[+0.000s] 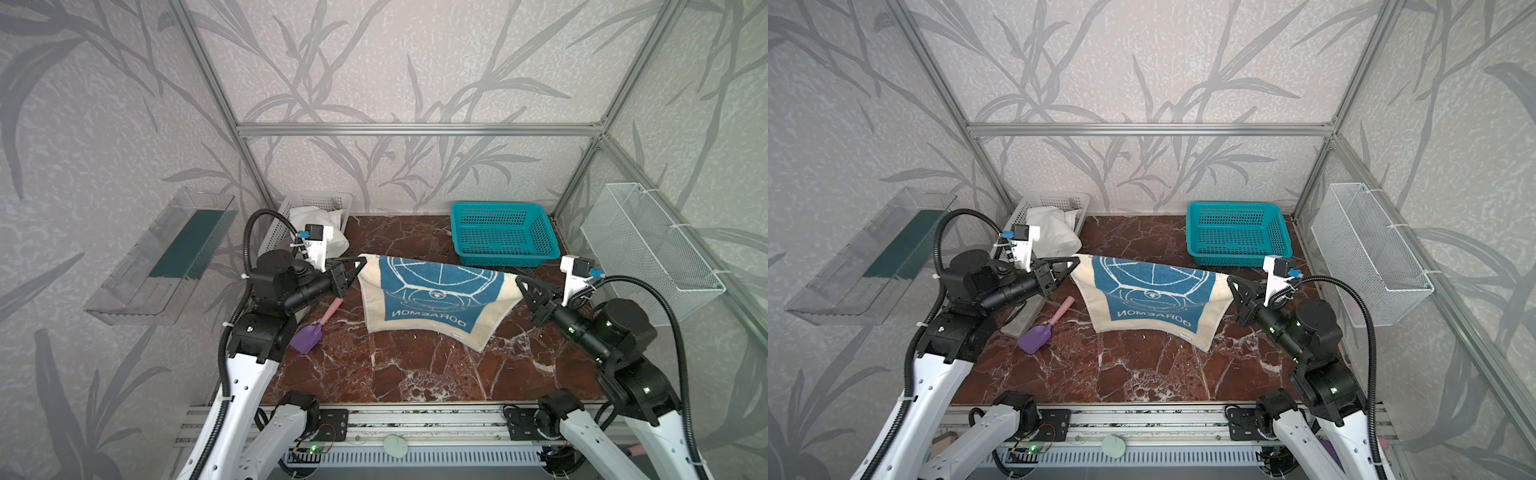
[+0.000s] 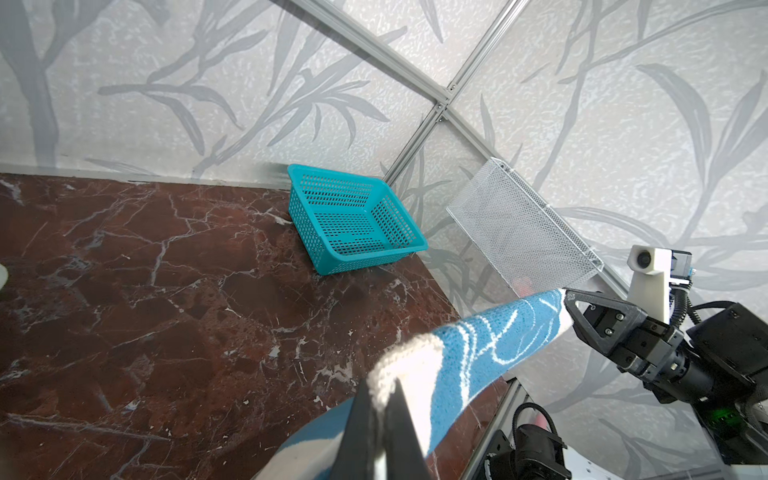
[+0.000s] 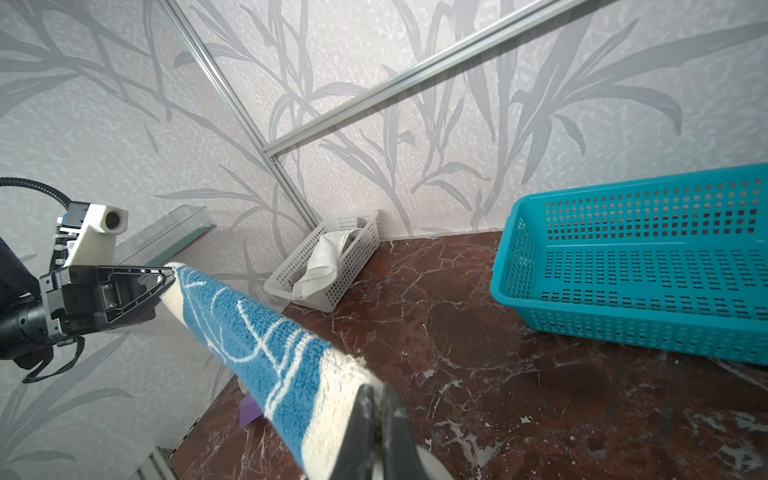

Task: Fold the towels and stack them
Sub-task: 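Lift the near edge with both grippers and fold it away from the robot, then lower the held edge onto the towel with both grippers, completing the fold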

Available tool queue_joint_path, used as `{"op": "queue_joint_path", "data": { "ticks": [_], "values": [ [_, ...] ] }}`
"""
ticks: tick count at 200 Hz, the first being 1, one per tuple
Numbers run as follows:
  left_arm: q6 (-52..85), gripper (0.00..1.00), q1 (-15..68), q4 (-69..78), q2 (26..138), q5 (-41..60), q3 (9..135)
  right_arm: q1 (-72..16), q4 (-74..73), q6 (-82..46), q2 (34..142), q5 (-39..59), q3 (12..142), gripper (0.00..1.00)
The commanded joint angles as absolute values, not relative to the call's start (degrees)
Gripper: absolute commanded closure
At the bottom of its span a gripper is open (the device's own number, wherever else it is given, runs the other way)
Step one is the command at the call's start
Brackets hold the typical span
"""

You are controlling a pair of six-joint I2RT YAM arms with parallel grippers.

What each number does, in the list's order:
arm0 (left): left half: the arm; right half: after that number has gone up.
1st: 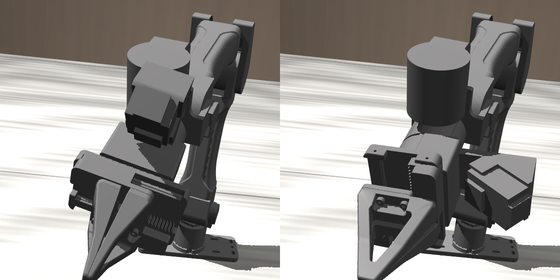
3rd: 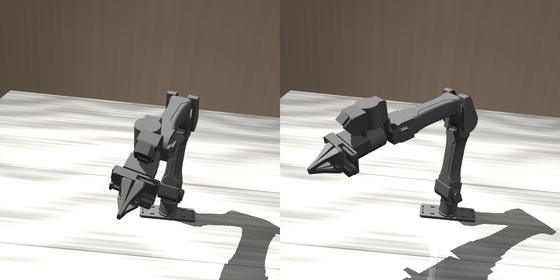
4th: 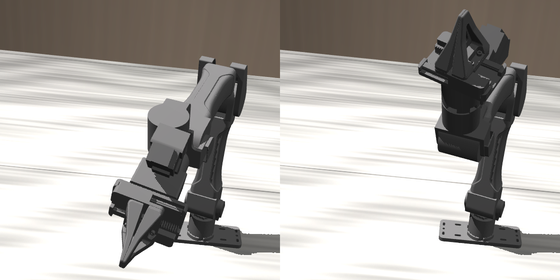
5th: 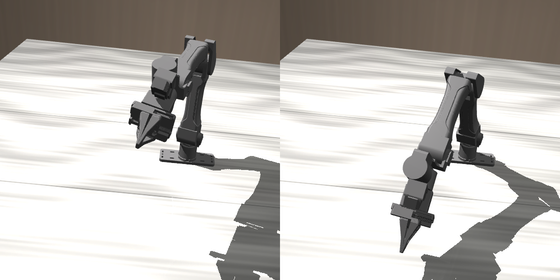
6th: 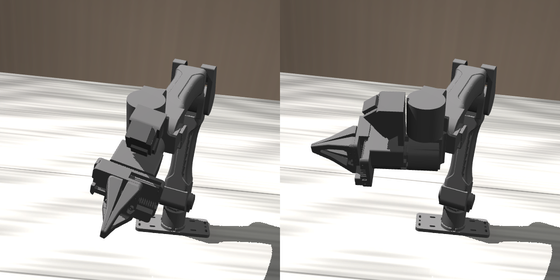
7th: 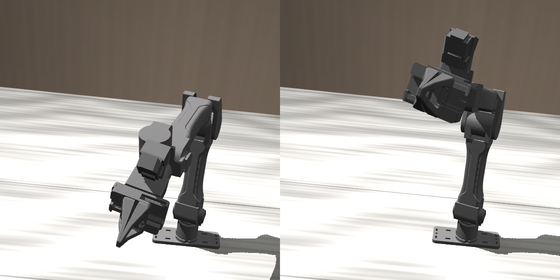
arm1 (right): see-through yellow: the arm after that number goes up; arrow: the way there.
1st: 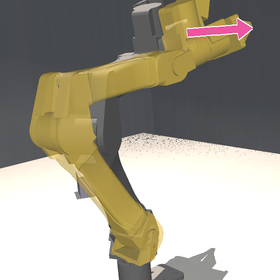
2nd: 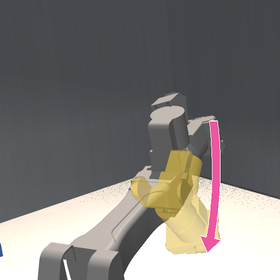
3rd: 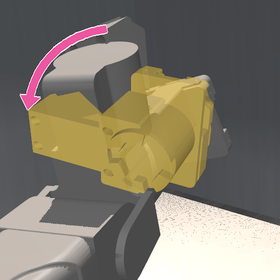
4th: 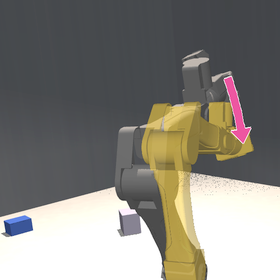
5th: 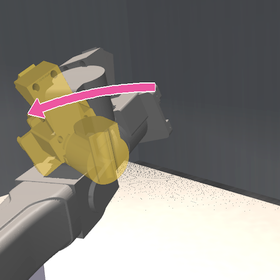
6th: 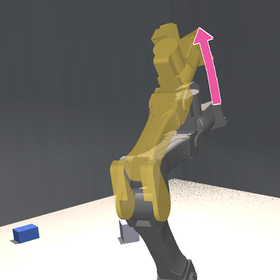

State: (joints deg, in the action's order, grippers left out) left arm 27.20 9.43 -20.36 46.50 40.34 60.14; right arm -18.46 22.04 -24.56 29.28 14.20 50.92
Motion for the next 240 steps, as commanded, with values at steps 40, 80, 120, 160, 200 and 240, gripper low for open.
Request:
{"op": "queue_joint_path", "data": {
  "ticks": [40, 80, 120, 160, 200, 240],
  "values": [
    [28.7, 1.00, 8.5, -25.6, 50.0, 37.9, 66.8, -18.0, 31.9, -20.2, 37.3, 11.0, 62.7, 1.00],
    [28.2, 1.00, 7.0, -24.4, 62.0, 38.2, 66.2, -18.0, 29.6, -20.4, 49.5, 8.9, 60.0, 1.00],
    [29.0, 1.00, 3.9, -11.1, 80.0, 40.3, 65.1, -17.2, 17.2, -17.0, 69.7, 8.1, 58.5, 1.00],
    [31.0, 1.00, 2.9, 4.0, 96.7, 40.1, 67.0, -15.9, 1.2, -14.6, 88.4, 11.4, 61.2, 1.00],
    [31.0, 1.00, 2.6, 12.8, 102.3, 40.0, 64.2, -15.1, -1.8, -14.2, 95.5, 17.3, 63.3, 1.00],
    [29.7, 1.00, 1.3, 11.3, 99.6, 39.9, 58.6, -15.1, 1.3, -14.0, 91.4, 17.8, 59.1, 1.00]
  ]
}}
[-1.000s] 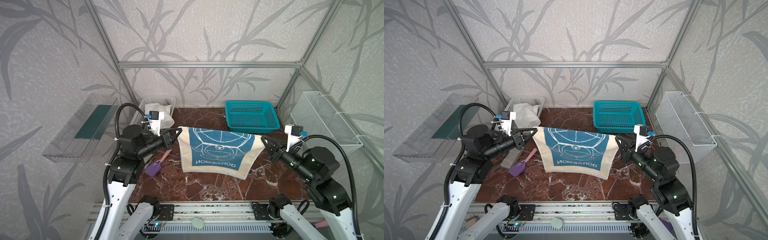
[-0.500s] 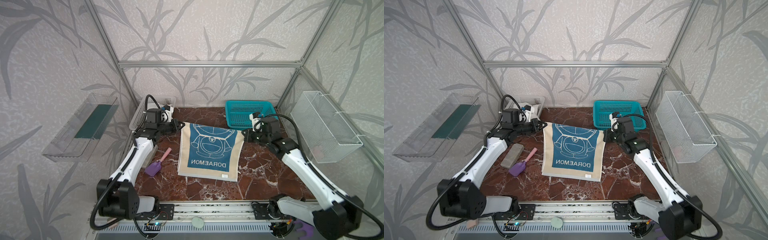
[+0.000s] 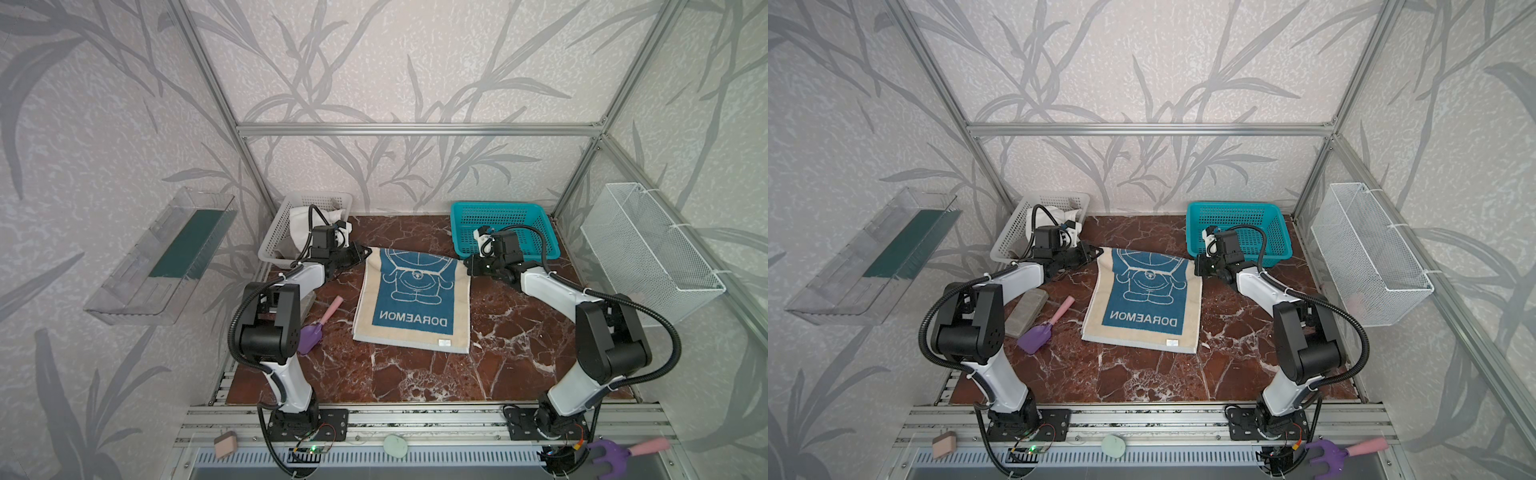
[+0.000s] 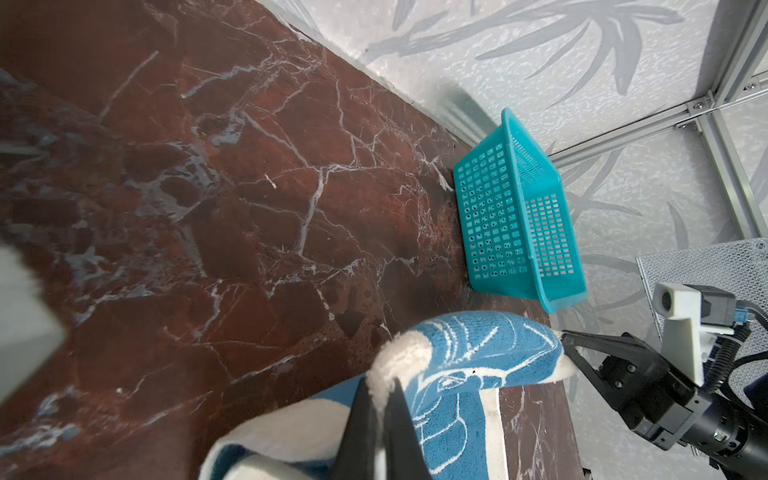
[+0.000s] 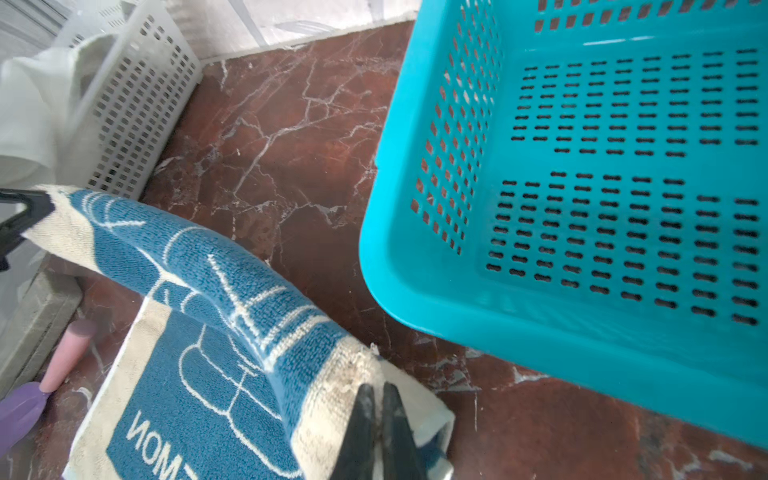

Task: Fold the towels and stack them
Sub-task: 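Lower the held edge onto the towel with both grippers, completing the fold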

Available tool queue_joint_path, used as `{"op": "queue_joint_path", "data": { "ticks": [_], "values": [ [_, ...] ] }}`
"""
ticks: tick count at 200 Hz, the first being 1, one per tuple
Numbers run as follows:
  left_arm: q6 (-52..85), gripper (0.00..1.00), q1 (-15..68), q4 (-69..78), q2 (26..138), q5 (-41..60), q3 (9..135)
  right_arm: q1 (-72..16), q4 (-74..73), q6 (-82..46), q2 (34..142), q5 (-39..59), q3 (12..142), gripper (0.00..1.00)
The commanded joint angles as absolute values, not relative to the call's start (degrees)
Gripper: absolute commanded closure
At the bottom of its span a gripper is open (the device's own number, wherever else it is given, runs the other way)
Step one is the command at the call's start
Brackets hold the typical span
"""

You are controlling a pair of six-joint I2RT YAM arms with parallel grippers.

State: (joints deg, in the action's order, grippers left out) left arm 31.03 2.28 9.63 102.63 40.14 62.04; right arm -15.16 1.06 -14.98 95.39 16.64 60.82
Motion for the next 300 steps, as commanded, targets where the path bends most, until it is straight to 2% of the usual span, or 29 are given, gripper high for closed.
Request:
{"op": "queue_joint_path", "data": {
  "ticks": [1, 24, 46, 99, 130, 175, 208, 241, 260, 300],
  "values": [
    [29.6, 1.00, 1.4, 11.1, 99.4, 39.8, 58.4, -15.1, 1.6, -13.9, 91.3, 17.6, 59.1, 1.00],
    [28.8, 1.00, 1.8, 8.2, 96.5, 38.3, 52.4, -15.1, 7.5, -12.8, 88.4, 17.6, 56.2, 1.00],
    [29.0, 1.00, 3.3, 7.2, 93.9, 36.5, 45.3, -15.2, 6.9, -15.6, 86.8, 20.4, 51.0, 1.00],
    [29.9, 1.00, 8.7, 6.3, 86.2, 31.8, 32.2, -10.0, 4.5, -18.9, 91.8, 28.1, 47.4, 1.00],
    [29.1, 1.00, 8.6, -0.3, 79.5, 30.5, 34.0, -10.0, 7.6, -20.2, 90.0, 30.9, 49.1, 1.00],
    [28.7, 1.00, 8.5, -5.4, 75.5, 32.5, 37.2, -10.6, 19.5, -15.0, 82.9, 25.0, 49.9, 1.00],
    [26.7, 1.00, 7.4, -7.3, 74.2, 32.6, 38.0, -13.6, 19.9, -16.9, 78.0, 24.7, 45.8, 1.00],
    [24.3, 1.00, 7.4, -13.2, 70.3, 27.3, 35.8, -14.5, 17.7, -21.5, 75.6, 29.7, 38.2, 1.00],
    [26.8, 1.00, 7.3, -10.7, 70.1, 27.2, 32.7, -14.7, 14.6, -24.9, 75.2, 30.3, 33.6, 1.00],
    [28.0, 1.00, 7.3, -11.2, 71.8, 28.7, 31.3, -14.8, 14.1, -25.3, 76.5, 30.9, 33.5, 1.00]
  ]
}}
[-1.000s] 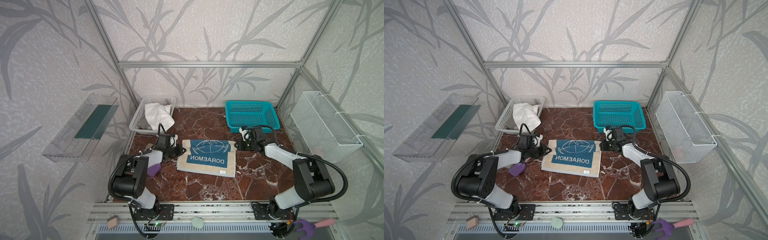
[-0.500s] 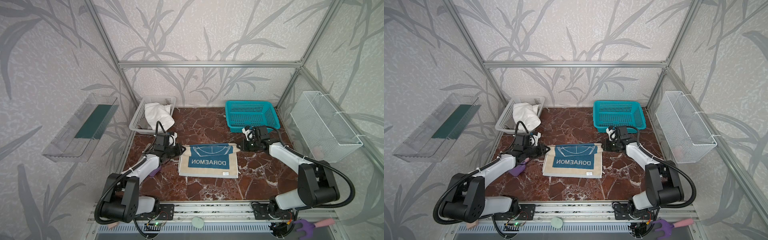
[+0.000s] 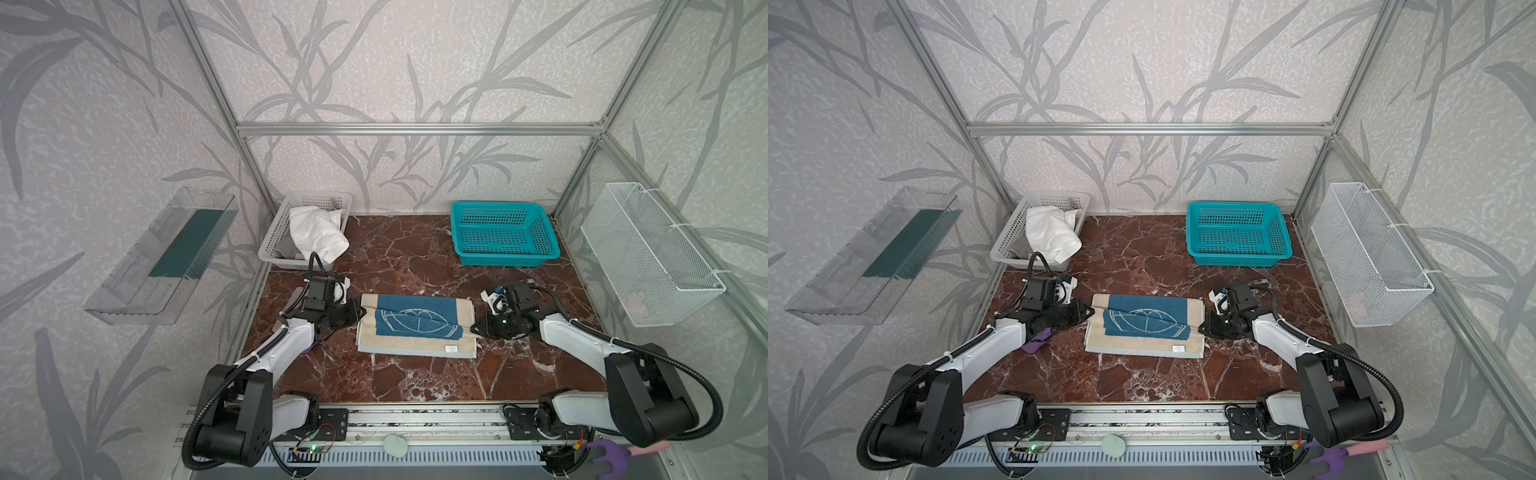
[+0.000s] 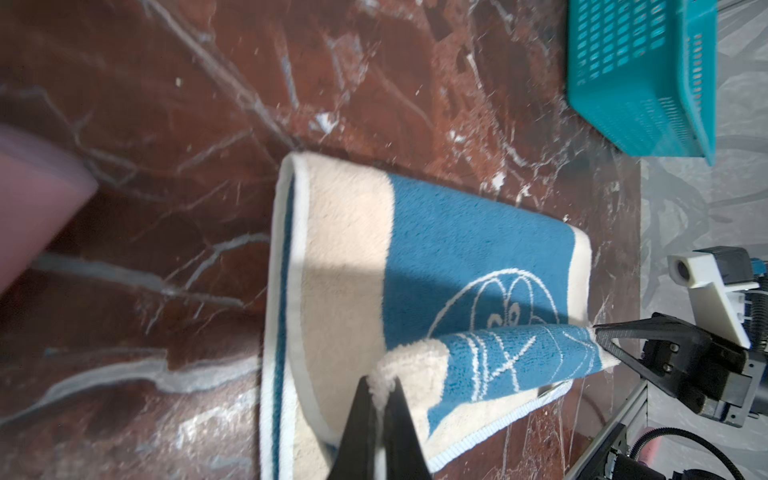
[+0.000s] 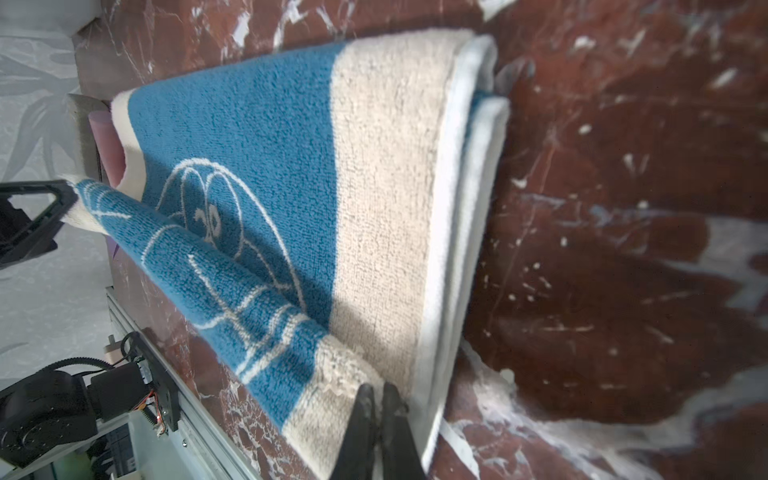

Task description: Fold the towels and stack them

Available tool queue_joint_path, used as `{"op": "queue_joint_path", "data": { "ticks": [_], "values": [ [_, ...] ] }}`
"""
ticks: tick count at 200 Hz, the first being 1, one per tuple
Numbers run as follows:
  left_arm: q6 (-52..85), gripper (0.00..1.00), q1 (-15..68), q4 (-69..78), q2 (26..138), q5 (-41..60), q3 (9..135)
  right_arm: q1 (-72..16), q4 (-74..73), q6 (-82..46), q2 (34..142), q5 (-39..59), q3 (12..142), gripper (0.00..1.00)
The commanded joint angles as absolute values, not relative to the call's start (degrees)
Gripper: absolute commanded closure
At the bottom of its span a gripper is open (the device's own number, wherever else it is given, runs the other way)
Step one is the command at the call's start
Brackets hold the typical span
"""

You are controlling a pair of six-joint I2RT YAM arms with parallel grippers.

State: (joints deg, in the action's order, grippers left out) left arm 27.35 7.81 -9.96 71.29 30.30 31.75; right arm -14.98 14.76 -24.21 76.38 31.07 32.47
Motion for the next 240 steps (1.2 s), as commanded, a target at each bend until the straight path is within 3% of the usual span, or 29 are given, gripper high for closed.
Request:
{"op": "queue_joint_path", "data": {
  "ticks": [1, 24, 30, 52, 62, 84, 123, 148, 188, 240],
  "values": [
    [28.1, 1.00, 7.3, -11.3, 71.8, 28.7, 31.3, -14.8, 14.2, -25.3, 76.5, 30.9, 33.6, 1.00],
    [28.9, 1.00, 7.3, -11.4, 70.9, 28.3, 30.0, -14.8, 16.9, -23.3, 76.4, 30.1, 35.0, 1.00],
    [29.0, 1.00, 7.4, -12.0, 70.5, 27.6, 29.9, -14.8, 17.5, -23.2, 76.5, 29.7, 34.8, 0.96],
    [28.7, 0.69, 7.3, -17.2, 68.0, 23.7, 31.0, -14.8, 19.3, -23.7, 75.6, 31.6, 34.2, 0.69],
    [28.6, 0.61, 7.3, -19.7, 65.8, 20.9, 31.6, -14.9, 21.2, -24.2, 73.5, 32.0, 33.9, 0.60],
    [28.5, 0.60, 7.3, -21.6, 60.5, 14.2, 31.1, -17.8, 30.4, -24.1, 66.2, 23.7, 35.3, 0.54],
    [29.4, 0.64, 8.0, -18.5, 54.9, 14.5, 29.8, -21.1, 31.9, -27.3, 56.5, 16.2, 34.0, 0.51],
    [26.6, 0.64, 11.6, -19.8, 58.1, 14.5, 33.8, -21.4, 29.1, -26.7, 60.1, 15.5, 36.7, 0.51],
    [26.4, 0.64, 18.3, -22.0, 66.8, 16.0, 37.6, -27.4, 30.7, -23.0, 77.1, 18.3, 46.3, 0.52],
    [30.6, 0.64, 21.1, -20.2, 69.7, 15.2, 27.9, -34.1, 26.8, -27.2, 81.4, 17.1, 40.2, 0.85]
  ]
}}
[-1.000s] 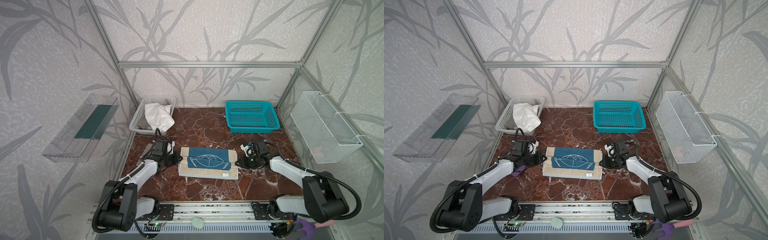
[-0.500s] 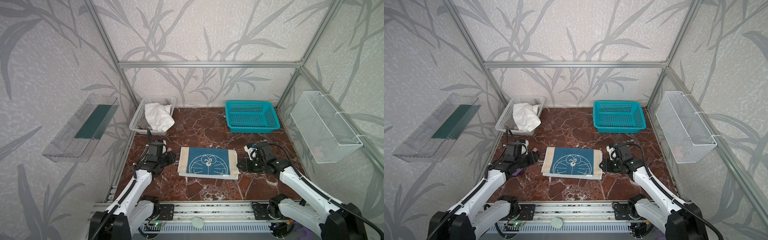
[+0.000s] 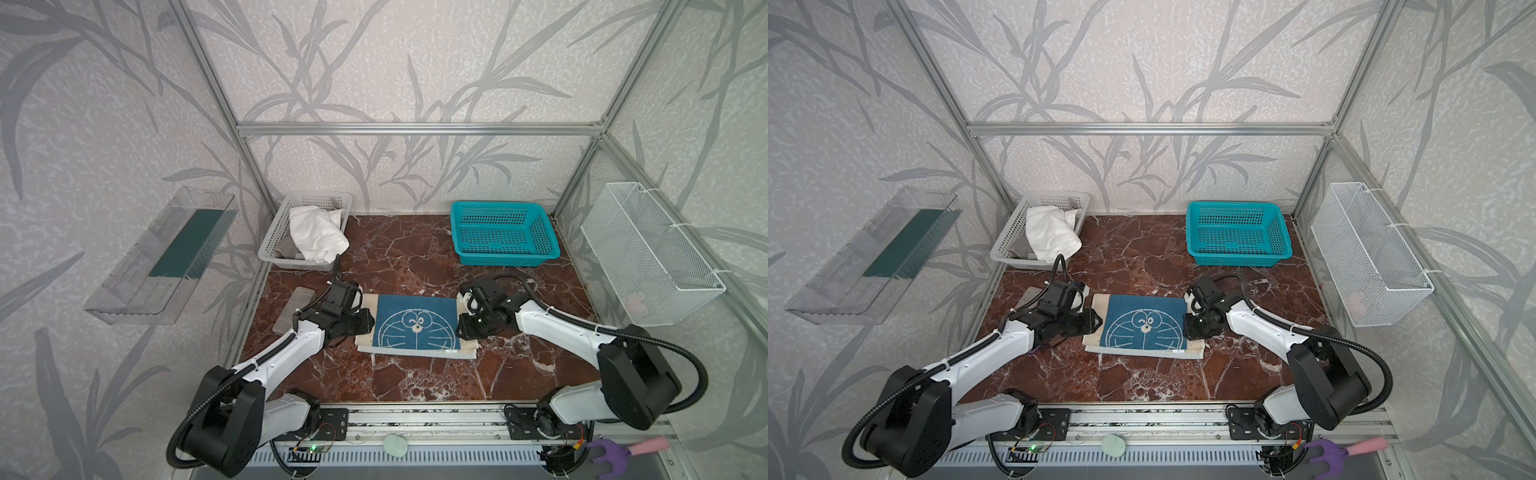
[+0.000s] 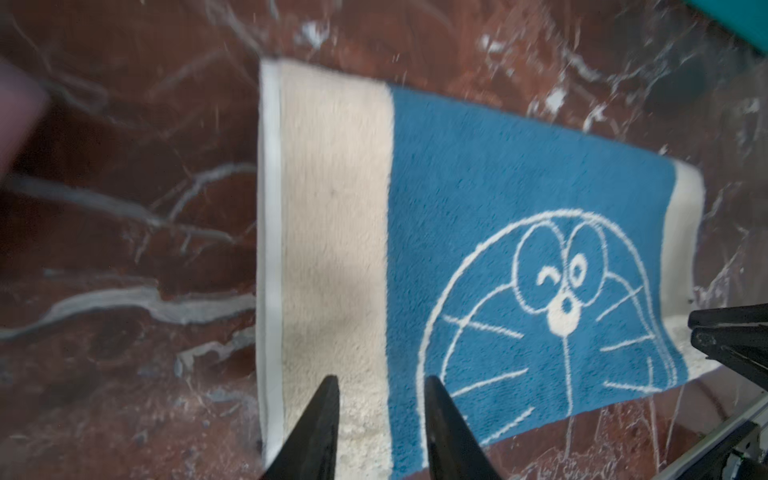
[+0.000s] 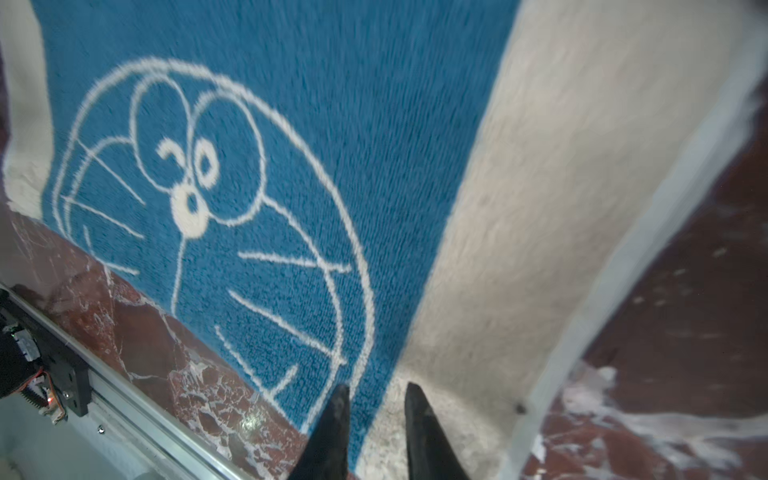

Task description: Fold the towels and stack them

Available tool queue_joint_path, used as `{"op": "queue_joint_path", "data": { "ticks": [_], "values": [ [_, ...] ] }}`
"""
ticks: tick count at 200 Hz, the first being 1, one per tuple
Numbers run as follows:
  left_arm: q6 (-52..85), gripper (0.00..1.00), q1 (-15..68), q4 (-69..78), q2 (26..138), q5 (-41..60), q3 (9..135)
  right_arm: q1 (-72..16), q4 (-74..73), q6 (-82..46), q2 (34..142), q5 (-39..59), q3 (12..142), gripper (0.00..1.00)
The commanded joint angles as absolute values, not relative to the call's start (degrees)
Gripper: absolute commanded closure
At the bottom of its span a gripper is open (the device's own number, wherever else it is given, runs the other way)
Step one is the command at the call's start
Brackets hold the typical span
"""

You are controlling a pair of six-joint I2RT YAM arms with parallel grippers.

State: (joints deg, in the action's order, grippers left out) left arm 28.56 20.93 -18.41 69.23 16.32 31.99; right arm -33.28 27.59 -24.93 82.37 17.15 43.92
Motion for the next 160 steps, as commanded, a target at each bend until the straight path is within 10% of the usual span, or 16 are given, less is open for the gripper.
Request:
{"op": "queue_joint_path", "data": {
  "ticks": [1, 46, 88, 160],
  "values": [
    [30.7, 0.64, 21.1, -20.2, 69.6, 15.2, 27.8, -34.0, 26.7, -27.2, 81.3, 17.0, 40.0, 0.86],
    [32.0, 0.64, 21.2, -29.1, 63.9, 10.7, 27.6, -34.1, 27.0, -27.4, 73.8, 15.2, 37.0, 0.85],
    [31.7, 0.64, 22.6, -30.1, 59.5, 10.0, 35.2, -30.5, 29.4, -29.2, 64.9, 9.3, 37.9, 0.54],
    [34.6, 0.65, 39.6, -16.1, 89.8, 20.4, 58.4, -10.3, 19.4, -33.9, 68.8, 28.2, 33.8, 0.30]
  ]
}}
